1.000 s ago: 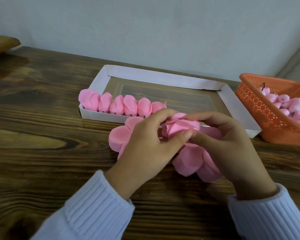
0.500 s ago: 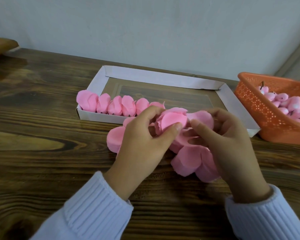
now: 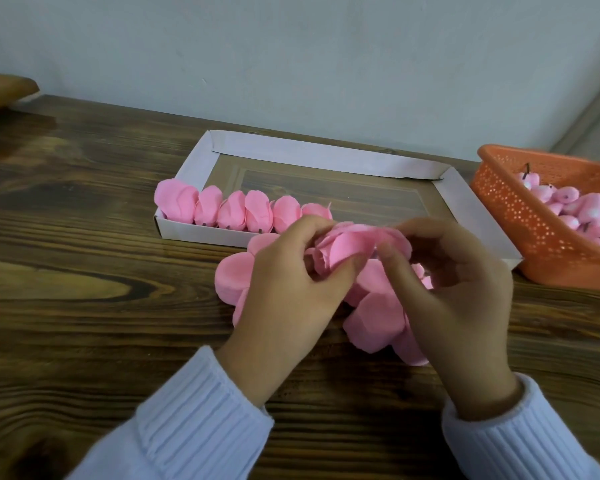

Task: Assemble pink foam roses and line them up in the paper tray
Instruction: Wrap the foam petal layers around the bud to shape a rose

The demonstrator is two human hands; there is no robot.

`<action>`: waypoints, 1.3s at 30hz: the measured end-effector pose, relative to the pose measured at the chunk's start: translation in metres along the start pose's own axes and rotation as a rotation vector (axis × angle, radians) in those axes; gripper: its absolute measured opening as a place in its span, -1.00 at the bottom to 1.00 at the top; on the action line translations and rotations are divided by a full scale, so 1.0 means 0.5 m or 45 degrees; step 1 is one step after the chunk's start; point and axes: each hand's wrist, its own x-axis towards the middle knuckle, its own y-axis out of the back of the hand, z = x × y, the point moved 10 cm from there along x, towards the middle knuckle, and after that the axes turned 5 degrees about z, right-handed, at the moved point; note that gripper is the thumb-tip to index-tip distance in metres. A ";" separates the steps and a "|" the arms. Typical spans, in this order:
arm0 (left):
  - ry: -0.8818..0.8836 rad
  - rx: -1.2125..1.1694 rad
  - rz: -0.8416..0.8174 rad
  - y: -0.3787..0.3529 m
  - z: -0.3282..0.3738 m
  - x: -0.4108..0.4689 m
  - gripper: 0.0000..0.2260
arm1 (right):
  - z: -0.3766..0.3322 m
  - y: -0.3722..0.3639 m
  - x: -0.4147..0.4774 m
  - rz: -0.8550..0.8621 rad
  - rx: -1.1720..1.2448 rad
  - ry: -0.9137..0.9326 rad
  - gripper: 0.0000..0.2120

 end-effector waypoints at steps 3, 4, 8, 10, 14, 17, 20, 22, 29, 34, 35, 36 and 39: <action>0.007 0.019 -0.003 0.000 -0.003 -0.002 -0.82 | -0.014 -0.012 -0.002 -0.061 -0.011 0.094 -0.86; 0.014 0.012 -0.002 -0.001 -0.004 -0.002 -0.83 | -0.017 -0.013 -0.002 -0.068 -0.015 0.116 -0.85; 0.128 -0.043 0.021 0.002 -0.018 -0.003 -0.81 | -0.012 -0.006 -0.002 -0.031 -0.030 0.111 -0.87; 0.163 -0.009 0.033 0.004 -0.025 -0.002 -0.79 | -0.009 -0.004 -0.002 -0.019 -0.027 0.102 -0.88; 0.238 -0.032 0.031 0.002 -0.040 -0.002 -0.82 | -0.011 -0.004 -0.002 -0.013 -0.060 0.130 -0.89; 0.297 -0.085 0.006 -0.004 -0.051 -0.003 -0.80 | -0.011 -0.002 -0.004 -0.003 -0.080 0.146 -0.89; 0.492 -0.350 -0.004 -0.014 -0.081 -0.009 -0.71 | -0.003 0.008 -0.004 0.049 -0.062 0.105 -0.90; 0.477 -0.318 0.011 -0.010 -0.084 -0.007 -0.68 | -0.002 0.009 -0.003 0.054 -0.066 0.105 -0.91; 0.112 -0.029 0.002 -0.008 -0.025 -0.002 -0.78 | -0.028 -0.008 -0.006 -0.023 -0.170 0.240 -0.92; -0.013 0.024 -0.120 -0.026 -0.007 -0.008 -0.74 | -0.039 -0.021 -0.007 -0.109 -0.095 0.265 -0.90; -0.012 0.011 -0.132 -0.028 -0.007 -0.008 -0.73 | -0.040 -0.020 -0.006 -0.112 -0.059 0.259 -0.91; 0.004 -0.018 -0.137 -0.028 -0.009 -0.006 -0.72 | -0.040 -0.016 -0.005 -0.098 -0.011 0.240 -0.91; 0.072 -0.134 -0.137 -0.029 -0.017 -0.005 -0.76 | -0.026 0.002 0.000 -0.009 0.120 0.119 -0.89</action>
